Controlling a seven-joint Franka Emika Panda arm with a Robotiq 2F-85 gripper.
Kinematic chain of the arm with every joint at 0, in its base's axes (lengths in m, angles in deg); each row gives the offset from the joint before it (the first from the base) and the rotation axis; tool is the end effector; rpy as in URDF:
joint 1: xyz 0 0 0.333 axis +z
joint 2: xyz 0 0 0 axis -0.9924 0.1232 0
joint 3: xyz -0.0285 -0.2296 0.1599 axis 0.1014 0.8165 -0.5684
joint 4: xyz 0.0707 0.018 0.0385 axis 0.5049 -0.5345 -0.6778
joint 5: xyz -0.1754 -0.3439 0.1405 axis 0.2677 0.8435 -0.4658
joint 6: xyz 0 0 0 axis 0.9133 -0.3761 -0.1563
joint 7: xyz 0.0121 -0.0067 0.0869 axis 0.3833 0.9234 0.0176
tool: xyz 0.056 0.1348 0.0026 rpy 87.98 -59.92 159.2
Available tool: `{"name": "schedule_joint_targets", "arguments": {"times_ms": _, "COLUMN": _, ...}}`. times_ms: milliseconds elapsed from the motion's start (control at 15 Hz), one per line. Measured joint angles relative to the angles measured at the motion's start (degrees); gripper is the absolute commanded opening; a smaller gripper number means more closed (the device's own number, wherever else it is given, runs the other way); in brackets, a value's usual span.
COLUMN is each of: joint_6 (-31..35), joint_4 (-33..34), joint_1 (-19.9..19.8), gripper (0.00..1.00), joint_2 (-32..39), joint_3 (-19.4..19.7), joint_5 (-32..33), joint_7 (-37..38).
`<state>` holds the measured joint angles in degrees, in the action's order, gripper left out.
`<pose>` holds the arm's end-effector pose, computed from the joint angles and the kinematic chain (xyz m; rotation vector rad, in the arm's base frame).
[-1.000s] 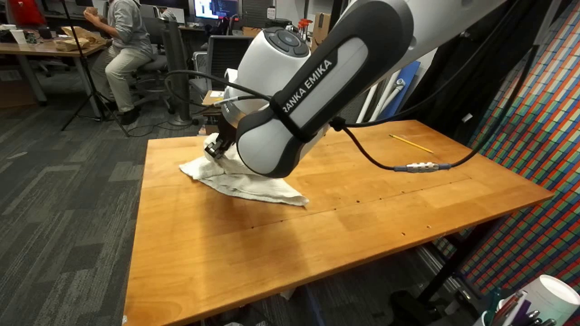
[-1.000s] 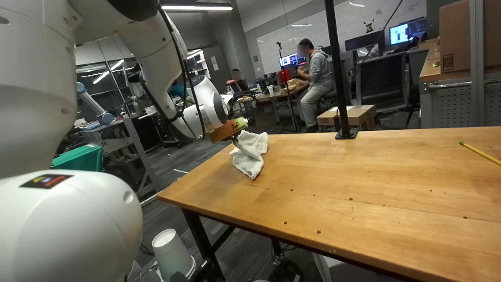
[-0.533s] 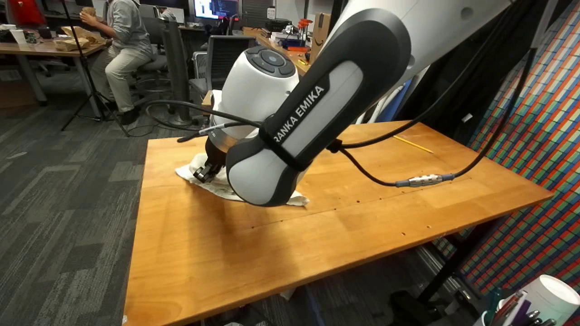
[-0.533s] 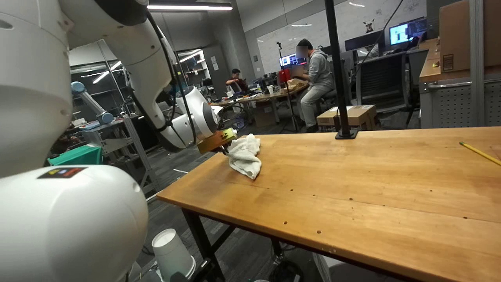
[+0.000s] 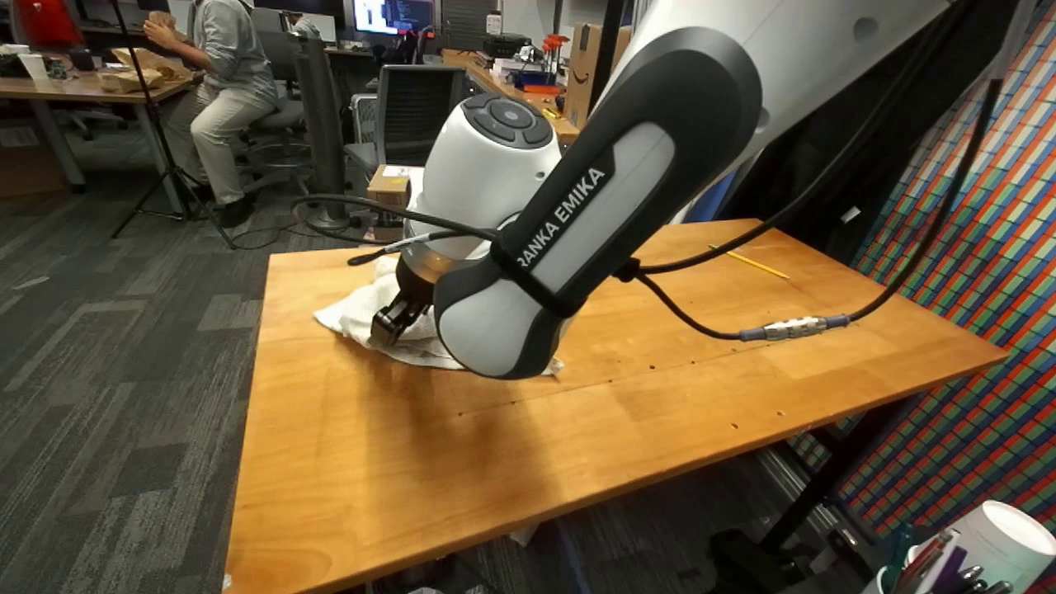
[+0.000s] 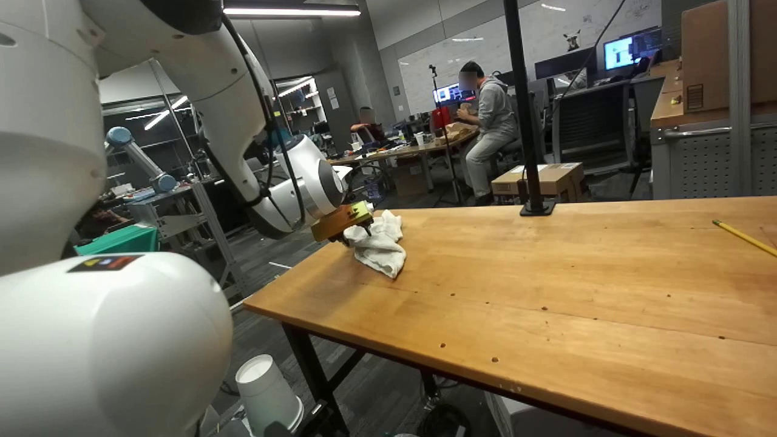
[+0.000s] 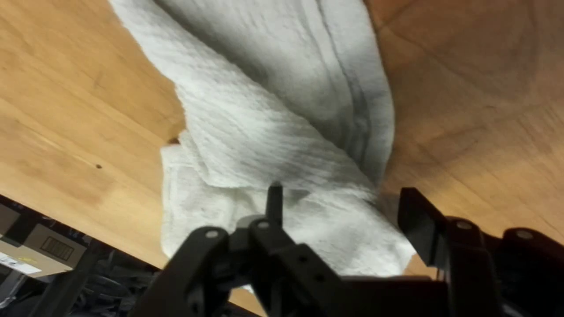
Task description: Fold the cloth on the table
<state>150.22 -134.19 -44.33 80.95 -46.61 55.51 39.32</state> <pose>0.5318 0.3291 0.1712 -2.7689 -1.2051 -0.8500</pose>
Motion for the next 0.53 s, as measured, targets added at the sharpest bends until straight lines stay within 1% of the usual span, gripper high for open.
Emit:
{"name": "schedule_joint_targets", "arguments": {"times_ms": 400, "joint_6": 0.01, "joint_4": -4.96, "joint_1": 0.19, "gripper": 1.0, "joint_2": -3.76, "joint_3": 8.03, "joint_5": 0.0, "joint_7": 0.23}}
{"name": "schedule_joint_targets", "arguments": {"times_ms": 533, "joint_6": 0.0, "joint_4": -6.77, "joint_1": 1.11, "gripper": 1.0, "joint_2": -5.12, "joint_3": 11.44, "joint_5": 0.01, "joint_7": 0.3}}
